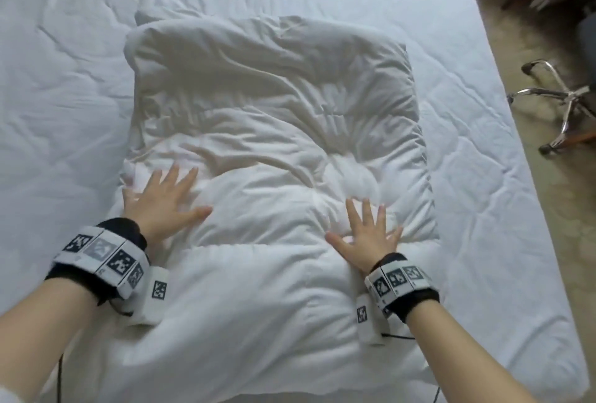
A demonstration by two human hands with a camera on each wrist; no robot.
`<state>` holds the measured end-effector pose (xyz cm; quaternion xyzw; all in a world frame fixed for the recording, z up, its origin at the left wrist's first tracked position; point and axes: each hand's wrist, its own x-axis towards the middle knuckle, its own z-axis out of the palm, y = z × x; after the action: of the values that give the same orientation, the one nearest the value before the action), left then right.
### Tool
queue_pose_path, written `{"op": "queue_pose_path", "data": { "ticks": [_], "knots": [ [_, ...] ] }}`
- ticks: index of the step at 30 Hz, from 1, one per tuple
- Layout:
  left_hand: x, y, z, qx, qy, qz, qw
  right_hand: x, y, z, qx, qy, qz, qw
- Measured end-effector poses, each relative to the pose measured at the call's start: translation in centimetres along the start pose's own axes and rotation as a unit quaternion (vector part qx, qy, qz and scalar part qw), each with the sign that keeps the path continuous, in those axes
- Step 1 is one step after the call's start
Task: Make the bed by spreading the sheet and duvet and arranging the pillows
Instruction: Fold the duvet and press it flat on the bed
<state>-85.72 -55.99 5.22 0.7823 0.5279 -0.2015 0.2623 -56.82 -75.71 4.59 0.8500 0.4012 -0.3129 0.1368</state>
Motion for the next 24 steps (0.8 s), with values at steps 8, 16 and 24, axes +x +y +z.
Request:
{"op": "queue_pose_path", "data": {
  "ticks": [8, 16, 24],
  "knots": [
    [-3.0, -0.2, 3.7, 0.022, 0.018, -0.004, 1.0, -0.6, -1.4, 2.7, -0.035, -0.025, -0.001, 0.999],
    [-10.8, -5.2, 11.3, -0.001, 0.02, -0.016, 1.0, -9.8, 4.6, 12.5, -0.025, -0.007, 0.017, 1.0],
    [-12.8, -6.9, 12.9, -0.059, 0.056, -0.057, 0.995, -9.8, 4.1, 12.3, 0.028, 0.013, 0.089, 0.996]
  ]
}}
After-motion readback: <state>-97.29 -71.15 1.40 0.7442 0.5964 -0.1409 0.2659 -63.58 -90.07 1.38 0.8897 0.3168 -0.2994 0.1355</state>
